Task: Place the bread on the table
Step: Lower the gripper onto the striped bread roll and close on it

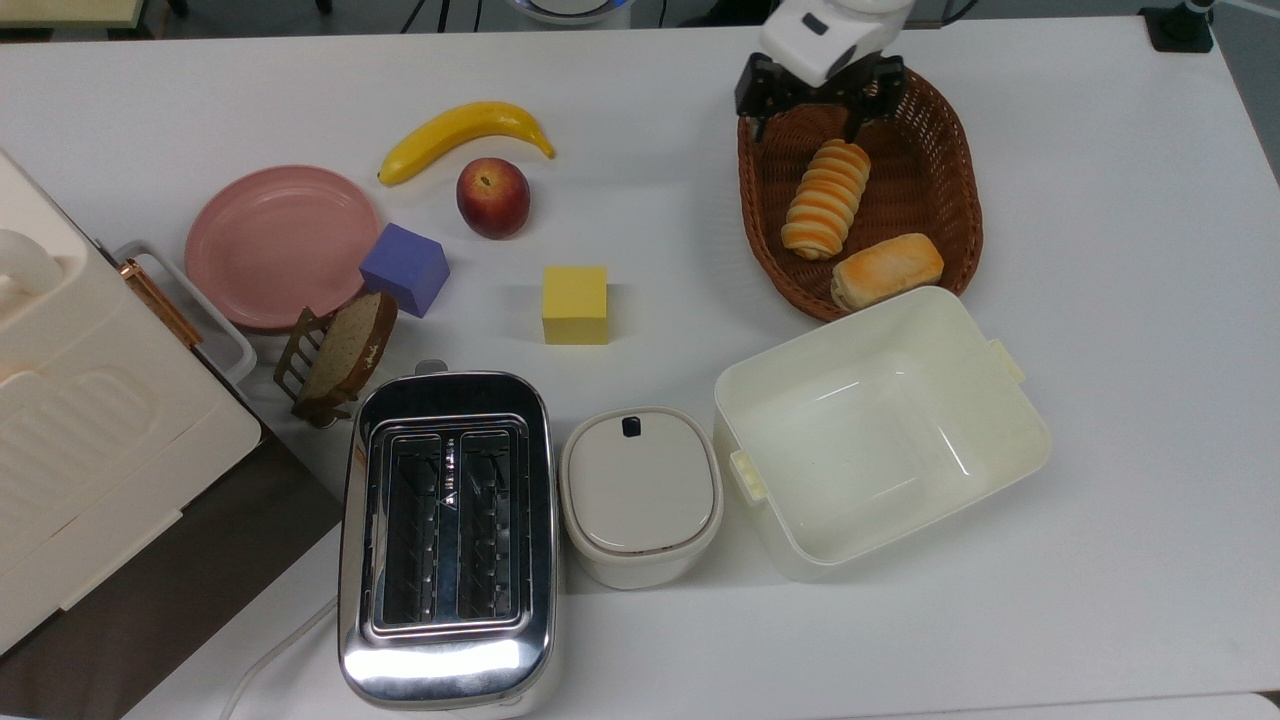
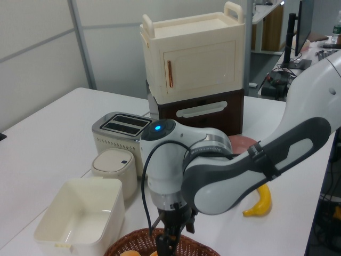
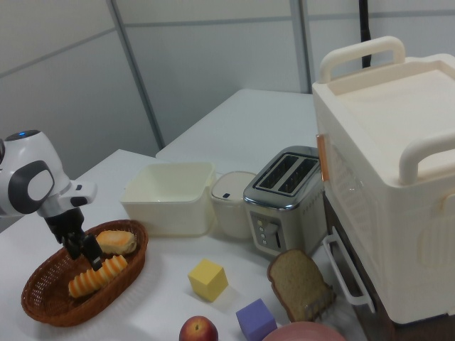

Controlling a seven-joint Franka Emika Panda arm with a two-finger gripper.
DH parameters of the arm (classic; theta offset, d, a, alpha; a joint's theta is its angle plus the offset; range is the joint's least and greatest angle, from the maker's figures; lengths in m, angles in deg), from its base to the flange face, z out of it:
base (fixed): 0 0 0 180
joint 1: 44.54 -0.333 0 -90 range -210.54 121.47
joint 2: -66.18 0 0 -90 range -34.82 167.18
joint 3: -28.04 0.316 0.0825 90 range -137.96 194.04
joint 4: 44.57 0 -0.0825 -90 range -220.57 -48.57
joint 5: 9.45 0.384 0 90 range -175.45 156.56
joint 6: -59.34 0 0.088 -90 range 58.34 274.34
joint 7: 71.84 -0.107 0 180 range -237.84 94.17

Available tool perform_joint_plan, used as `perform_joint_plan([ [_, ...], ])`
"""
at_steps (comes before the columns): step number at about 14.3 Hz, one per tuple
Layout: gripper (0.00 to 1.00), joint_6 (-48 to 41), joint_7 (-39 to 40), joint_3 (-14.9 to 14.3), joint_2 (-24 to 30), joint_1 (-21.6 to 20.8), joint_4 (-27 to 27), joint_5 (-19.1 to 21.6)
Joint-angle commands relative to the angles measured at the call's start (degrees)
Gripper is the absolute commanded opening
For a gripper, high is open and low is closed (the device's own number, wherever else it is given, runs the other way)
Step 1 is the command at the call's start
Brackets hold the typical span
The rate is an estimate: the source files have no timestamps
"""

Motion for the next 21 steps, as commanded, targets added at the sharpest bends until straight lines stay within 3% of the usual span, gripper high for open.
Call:
perform_joint_plan([
  [1, 1.00, 4.7, -3.8, 1.4, -0.3, -0.3, -0.6, -1.3],
  [10, 1.00, 5.4, -4.6, 2.0, -5.9, -0.5, 1.4, -3.3],
  [17, 1.00, 7.9, -5.1, 2.0, -6.7, -0.9, 1.5, -3.8],
  [21, 1.00, 9.8, -9.3, 3.0, -7.2, -0.8, 1.3, -5.6],
])
